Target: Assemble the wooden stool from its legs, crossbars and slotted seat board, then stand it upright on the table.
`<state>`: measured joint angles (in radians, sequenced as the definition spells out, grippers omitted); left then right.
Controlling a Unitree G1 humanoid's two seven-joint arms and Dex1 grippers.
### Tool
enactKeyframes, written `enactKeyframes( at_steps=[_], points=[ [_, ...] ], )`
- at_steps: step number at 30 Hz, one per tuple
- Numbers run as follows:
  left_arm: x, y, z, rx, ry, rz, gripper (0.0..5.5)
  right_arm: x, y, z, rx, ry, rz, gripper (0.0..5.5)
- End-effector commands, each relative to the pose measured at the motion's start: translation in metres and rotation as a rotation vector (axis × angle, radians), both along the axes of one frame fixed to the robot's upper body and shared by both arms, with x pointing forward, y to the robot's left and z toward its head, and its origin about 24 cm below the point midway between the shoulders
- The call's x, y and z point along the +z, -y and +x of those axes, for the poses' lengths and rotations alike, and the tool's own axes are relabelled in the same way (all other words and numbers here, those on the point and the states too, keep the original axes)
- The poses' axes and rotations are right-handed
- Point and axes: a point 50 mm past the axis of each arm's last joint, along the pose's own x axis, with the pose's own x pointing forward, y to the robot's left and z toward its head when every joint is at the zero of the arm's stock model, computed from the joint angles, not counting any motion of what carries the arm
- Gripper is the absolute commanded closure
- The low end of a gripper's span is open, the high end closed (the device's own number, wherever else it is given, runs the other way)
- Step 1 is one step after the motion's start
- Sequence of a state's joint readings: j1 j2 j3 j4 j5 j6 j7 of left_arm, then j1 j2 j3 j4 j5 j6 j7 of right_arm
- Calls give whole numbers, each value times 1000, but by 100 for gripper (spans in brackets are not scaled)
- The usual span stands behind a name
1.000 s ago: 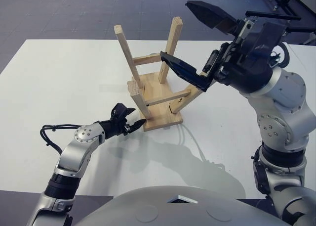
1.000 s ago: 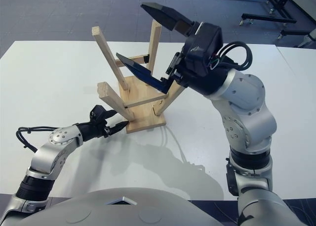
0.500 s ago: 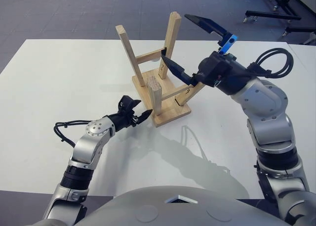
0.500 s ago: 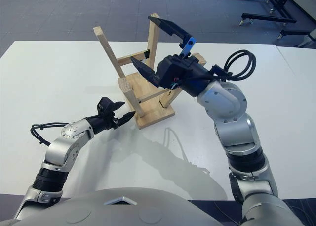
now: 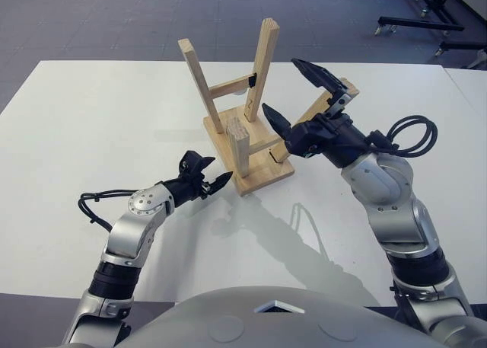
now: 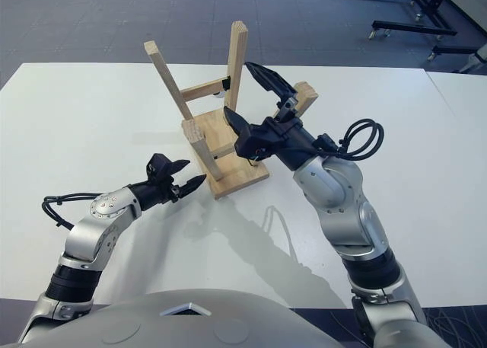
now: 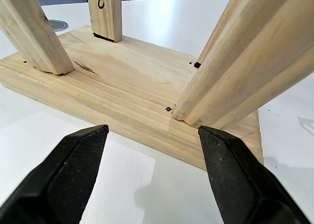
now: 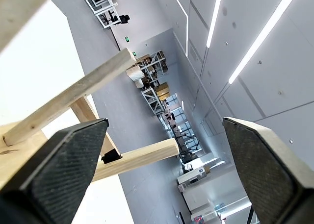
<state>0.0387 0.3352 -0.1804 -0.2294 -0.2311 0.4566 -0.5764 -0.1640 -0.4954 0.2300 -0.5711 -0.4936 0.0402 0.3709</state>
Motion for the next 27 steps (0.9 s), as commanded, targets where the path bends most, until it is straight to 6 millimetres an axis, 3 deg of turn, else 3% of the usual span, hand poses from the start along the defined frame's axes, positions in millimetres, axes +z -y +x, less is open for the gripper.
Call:
enactKeyframes(
  at_steps=[1,13,19,27],
  points=[
    [-2,1,-4,-2,-15,9,213,1,4,7,-43,-3,-23,120],
    [-7,5,-14,13,-37,-3,213,-18,0,3,-56,-131,-169,120],
    [-9,6,-18,28,-45,-12,213,-44,8,3,-92,-317,-228,120],
    [-10,6,-19,41,-47,-18,213,-54,4,-4,-42,-447,-250,120]
  ],
)
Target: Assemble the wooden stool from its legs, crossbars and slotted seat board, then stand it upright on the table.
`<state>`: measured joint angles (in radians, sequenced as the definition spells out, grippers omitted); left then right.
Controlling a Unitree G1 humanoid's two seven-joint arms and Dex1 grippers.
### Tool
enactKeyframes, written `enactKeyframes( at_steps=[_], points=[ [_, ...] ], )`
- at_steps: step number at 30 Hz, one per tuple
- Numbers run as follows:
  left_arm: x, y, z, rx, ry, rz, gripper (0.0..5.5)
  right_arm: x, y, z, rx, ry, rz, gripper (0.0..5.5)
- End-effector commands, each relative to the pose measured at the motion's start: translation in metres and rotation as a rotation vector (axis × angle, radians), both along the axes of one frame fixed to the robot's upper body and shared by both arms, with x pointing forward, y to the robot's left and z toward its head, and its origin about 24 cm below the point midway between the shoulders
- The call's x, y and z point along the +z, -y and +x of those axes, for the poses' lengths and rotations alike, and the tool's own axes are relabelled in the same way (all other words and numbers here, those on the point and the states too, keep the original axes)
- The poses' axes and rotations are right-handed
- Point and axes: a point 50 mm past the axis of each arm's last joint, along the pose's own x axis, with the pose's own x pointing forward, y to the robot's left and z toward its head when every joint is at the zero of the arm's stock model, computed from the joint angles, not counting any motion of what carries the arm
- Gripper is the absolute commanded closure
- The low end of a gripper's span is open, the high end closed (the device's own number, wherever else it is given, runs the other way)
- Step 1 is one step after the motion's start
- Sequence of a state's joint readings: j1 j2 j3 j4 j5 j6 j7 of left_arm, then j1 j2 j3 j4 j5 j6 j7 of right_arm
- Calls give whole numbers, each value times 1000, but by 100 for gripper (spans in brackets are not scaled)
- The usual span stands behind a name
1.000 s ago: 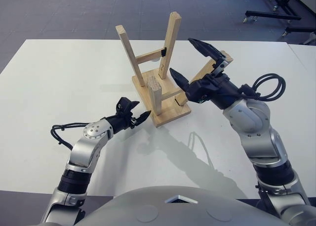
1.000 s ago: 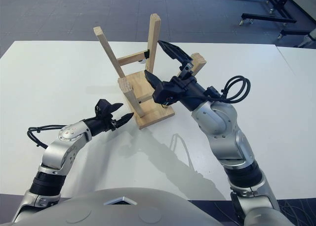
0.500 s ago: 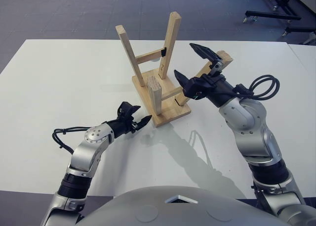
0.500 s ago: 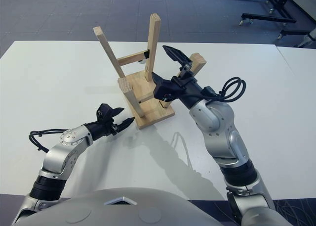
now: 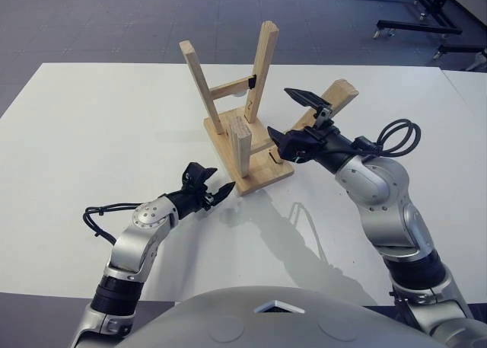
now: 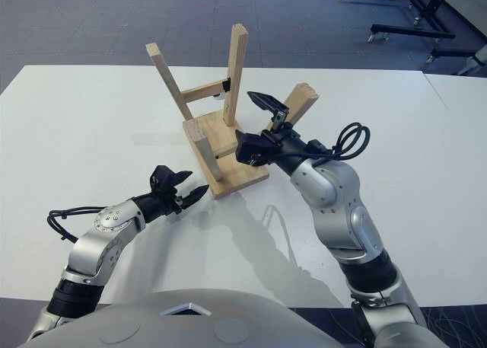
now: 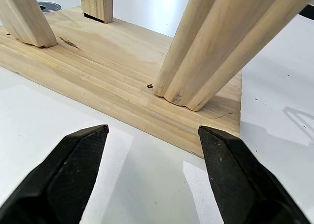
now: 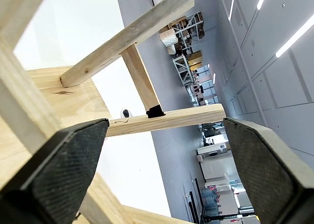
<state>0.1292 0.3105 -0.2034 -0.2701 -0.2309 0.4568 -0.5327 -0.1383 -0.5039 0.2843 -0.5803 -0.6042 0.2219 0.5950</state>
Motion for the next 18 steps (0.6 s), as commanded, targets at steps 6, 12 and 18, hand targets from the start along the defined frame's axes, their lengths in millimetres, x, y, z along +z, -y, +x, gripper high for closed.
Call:
enactKeyframes(
  at_steps=[6,12,18],
  points=[
    [1,-1,1,19,5,0,213,-36,1,-9,6,-289,-28,120],
    [1,-2,2,26,7,-1,213,-42,4,-9,-10,-332,-46,120],
    [1,-5,4,27,10,5,213,-28,-4,-4,14,-209,11,120]
  ],
)
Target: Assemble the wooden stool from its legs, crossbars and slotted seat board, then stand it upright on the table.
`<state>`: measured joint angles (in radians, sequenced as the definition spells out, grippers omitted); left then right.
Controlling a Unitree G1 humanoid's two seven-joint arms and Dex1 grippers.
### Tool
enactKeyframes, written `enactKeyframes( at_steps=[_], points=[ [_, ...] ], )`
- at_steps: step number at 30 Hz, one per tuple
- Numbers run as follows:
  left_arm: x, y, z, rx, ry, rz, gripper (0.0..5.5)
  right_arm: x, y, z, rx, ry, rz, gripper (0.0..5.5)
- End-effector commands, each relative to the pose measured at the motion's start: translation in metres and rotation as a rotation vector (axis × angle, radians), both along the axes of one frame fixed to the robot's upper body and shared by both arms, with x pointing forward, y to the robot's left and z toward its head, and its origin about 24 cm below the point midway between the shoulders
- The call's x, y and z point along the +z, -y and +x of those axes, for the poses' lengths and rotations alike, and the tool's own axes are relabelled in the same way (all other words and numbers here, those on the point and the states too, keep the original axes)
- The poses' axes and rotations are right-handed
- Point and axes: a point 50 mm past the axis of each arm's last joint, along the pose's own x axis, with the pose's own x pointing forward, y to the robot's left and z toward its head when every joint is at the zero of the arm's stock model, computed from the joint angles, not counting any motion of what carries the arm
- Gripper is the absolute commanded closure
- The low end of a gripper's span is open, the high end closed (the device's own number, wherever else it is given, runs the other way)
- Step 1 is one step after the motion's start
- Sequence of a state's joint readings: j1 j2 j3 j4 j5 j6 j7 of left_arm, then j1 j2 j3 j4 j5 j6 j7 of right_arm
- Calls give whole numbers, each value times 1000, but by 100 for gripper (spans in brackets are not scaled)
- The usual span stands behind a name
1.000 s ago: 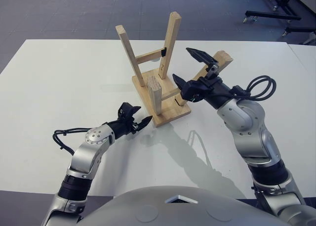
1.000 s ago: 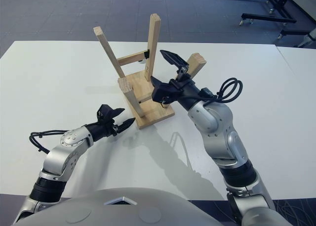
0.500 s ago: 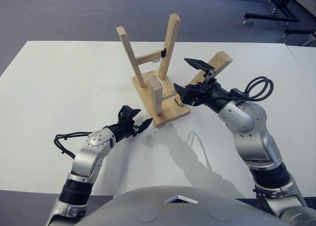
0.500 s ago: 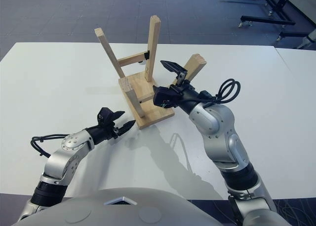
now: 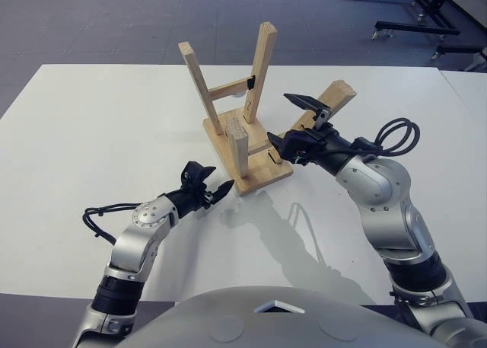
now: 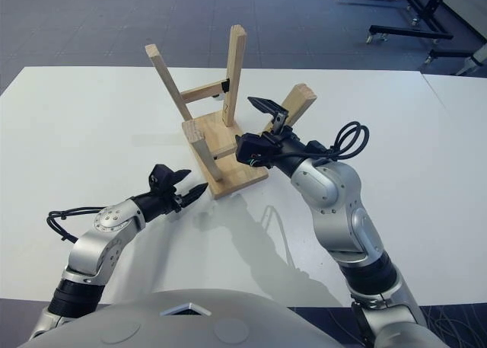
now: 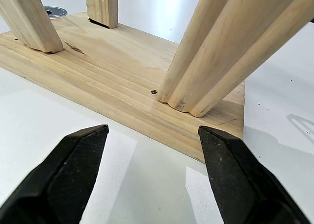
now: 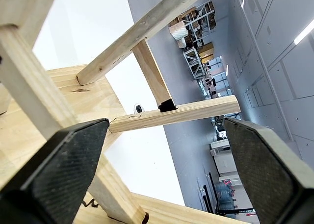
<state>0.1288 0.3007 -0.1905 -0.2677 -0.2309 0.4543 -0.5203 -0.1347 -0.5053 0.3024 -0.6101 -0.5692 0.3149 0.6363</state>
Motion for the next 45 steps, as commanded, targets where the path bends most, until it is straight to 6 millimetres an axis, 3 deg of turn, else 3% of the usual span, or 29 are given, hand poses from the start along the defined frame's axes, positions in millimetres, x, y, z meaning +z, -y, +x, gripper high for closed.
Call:
enactKeyframes(
  at_steps=[1,4,11,15,18,23,30,33,39,42,45],
  points=[
    [0,-4,3,2,4,10,213,-16,-5,1,30,-53,25,120],
    [0,-6,3,3,6,12,213,14,-5,10,10,158,157,120],
    [0,-9,4,-1,9,17,213,35,-5,9,27,315,256,120],
    [0,-8,6,-8,11,18,213,45,-1,14,0,411,206,120],
    [0,-8,7,-14,13,18,213,26,3,18,-31,346,86,120],
    [1,-7,8,-34,12,24,213,-26,9,10,-47,93,-100,120],
    [0,-10,9,-12,14,22,213,-25,4,9,-19,57,-76,120],
    [0,-8,9,-3,17,16,213,-15,5,14,-24,103,-20,120],
    [1,-12,10,18,31,1,213,51,8,27,62,312,468,120],
    [7,-16,11,30,55,-13,213,76,25,34,48,394,616,120],
    [23,-24,5,64,119,-25,213,87,61,49,-110,406,774,120]
  ],
)
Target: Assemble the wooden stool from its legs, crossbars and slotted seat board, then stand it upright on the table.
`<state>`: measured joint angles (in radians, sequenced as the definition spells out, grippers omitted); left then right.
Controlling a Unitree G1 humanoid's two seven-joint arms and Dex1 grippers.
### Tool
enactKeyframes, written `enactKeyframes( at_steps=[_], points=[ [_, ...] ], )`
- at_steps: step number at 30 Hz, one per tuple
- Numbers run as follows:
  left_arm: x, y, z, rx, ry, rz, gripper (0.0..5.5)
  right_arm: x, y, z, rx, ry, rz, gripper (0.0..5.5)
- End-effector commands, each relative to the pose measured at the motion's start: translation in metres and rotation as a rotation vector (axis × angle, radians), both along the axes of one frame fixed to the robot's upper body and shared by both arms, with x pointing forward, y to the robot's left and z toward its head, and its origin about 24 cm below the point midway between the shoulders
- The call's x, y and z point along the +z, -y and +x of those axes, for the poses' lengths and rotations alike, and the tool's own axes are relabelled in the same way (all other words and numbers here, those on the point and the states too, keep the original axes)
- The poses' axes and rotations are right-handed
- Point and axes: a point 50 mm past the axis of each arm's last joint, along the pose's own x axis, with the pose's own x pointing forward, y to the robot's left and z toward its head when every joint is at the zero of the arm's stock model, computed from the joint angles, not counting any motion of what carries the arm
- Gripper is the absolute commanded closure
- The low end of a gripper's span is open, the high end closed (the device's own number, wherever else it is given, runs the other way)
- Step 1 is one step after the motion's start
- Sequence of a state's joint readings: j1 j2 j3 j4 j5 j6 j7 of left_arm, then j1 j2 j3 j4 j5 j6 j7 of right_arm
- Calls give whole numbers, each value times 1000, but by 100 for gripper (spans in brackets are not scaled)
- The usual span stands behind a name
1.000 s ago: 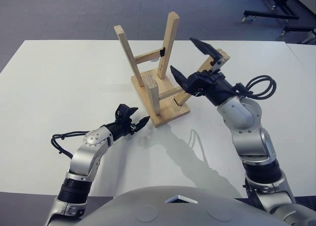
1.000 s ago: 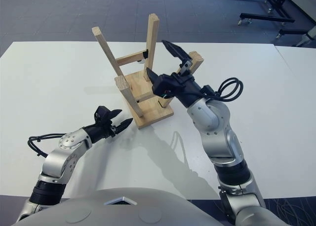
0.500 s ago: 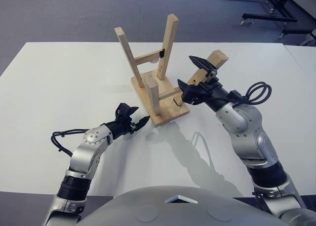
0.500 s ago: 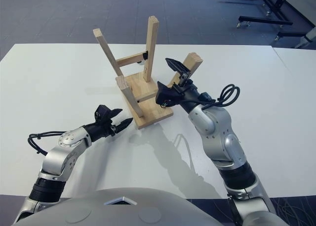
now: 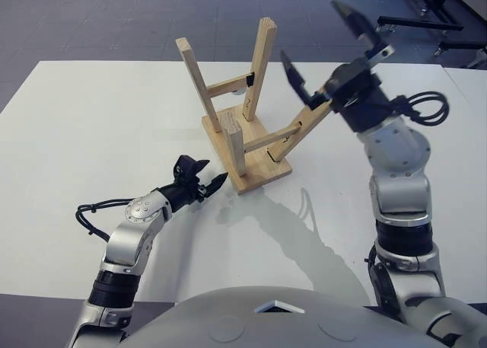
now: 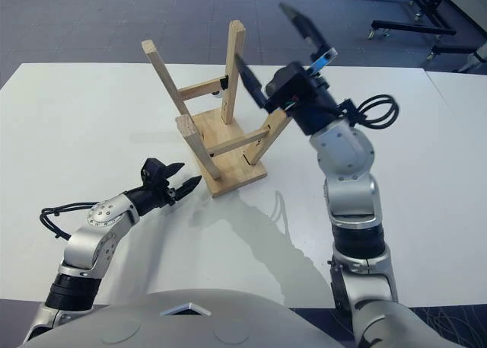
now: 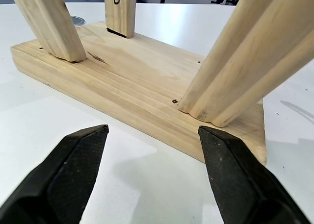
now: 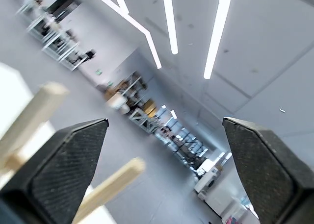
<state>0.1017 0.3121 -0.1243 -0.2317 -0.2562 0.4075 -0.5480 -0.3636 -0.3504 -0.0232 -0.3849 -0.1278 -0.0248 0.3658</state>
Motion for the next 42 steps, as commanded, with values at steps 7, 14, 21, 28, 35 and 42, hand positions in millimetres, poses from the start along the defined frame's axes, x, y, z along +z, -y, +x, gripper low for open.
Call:
enactKeyframes(
  at_steps=[7,14,21,28,35,42],
  points=[
    [59,-14,-42,224,247,-123,213,-34,97,19,-183,-314,488,120],
    [72,9,-29,237,335,-209,213,-78,98,21,-8,-589,607,120],
    [79,14,-27,228,376,-246,213,-86,109,42,58,-694,547,120],
    [81,21,-28,217,392,-287,213,-78,110,54,146,-734,508,120],
    [86,21,-32,173,391,-332,213,-83,94,42,271,-793,493,120],
    [91,17,-43,150,372,-331,213,-87,93,34,262,-799,525,120]
  ],
)
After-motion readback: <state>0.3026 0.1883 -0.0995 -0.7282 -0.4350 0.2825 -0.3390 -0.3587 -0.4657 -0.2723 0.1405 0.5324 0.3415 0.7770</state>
